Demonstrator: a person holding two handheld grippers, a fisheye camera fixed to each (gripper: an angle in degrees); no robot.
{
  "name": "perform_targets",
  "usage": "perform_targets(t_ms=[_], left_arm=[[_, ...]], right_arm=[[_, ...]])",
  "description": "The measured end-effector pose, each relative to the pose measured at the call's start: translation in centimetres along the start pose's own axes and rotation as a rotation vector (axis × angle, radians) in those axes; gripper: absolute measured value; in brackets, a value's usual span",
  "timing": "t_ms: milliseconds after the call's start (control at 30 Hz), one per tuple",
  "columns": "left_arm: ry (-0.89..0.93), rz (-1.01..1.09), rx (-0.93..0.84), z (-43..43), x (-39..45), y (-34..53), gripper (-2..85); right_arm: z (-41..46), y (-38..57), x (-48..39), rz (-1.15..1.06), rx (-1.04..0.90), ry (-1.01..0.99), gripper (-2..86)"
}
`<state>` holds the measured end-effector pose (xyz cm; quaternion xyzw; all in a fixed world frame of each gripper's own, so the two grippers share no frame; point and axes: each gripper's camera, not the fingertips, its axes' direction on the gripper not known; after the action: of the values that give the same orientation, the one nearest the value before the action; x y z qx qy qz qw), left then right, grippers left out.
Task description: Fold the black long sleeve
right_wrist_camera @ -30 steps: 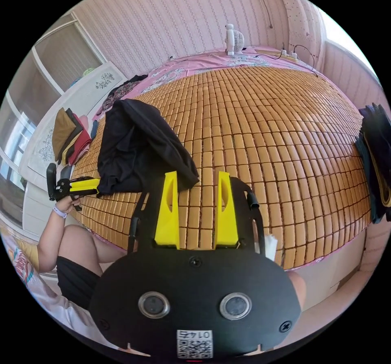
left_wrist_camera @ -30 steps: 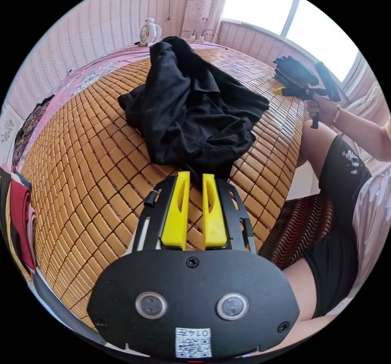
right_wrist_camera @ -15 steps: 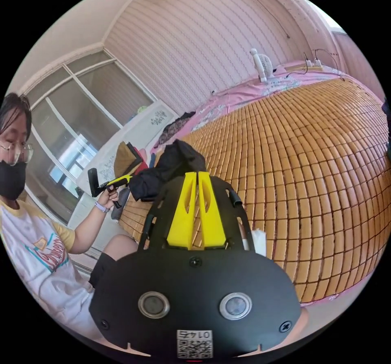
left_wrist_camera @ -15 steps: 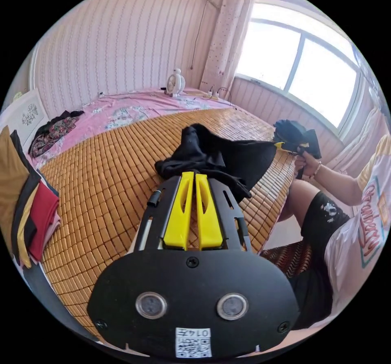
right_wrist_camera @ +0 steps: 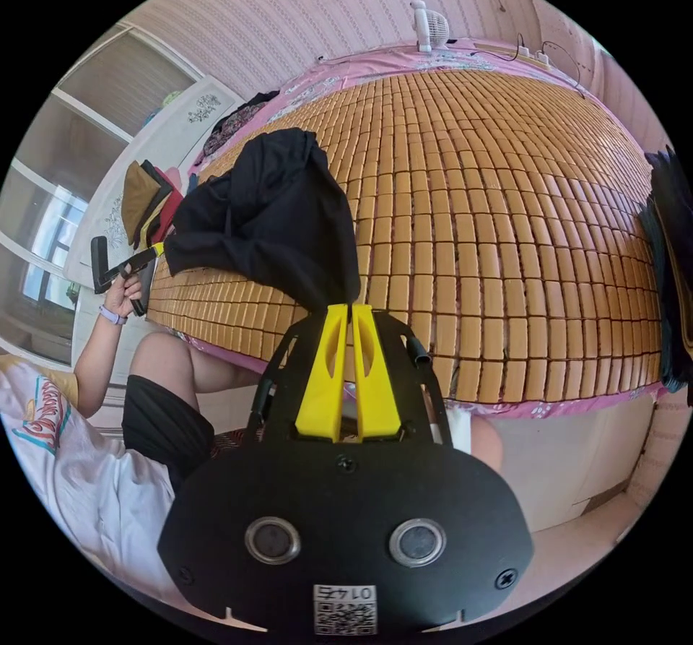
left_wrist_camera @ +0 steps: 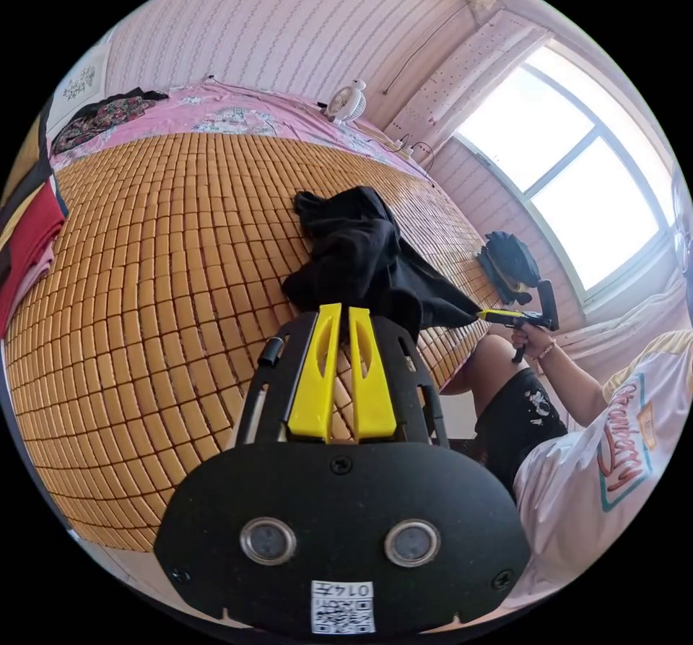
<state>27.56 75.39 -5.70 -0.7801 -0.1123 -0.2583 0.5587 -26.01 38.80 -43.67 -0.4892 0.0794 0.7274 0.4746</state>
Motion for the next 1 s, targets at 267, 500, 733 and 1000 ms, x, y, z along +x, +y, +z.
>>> perform_targets(t_ms=[267, 500, 733, 1000], left_arm=[[-0.068, -0.057, -0.117, 0.1, 0.6, 0.3, 6.7], [-0.110, -0.128, -0.273, 2.6, 1.8, 0.0, 11.6], [-0.202, -0.110, -0.228, -0.1, 0.8, -1.7, 6.1], [-0.152, -0.078, -0.151, -10.5, 0.5, -4.7, -0.8]], right_arm=[[-3.1, -2.4, -2.1, 0.038, 0.053, 0.057, 5.3], [-5.1, -3.9, -3.5, 0.112, 0.162, 0.051, 10.5], [-3.0, -6.2, -7.5, 0.069, 0.068, 0.155, 9.3], [-7.0, -5.6, -10.6, 0.076, 0.111, 0.076, 1.8]])
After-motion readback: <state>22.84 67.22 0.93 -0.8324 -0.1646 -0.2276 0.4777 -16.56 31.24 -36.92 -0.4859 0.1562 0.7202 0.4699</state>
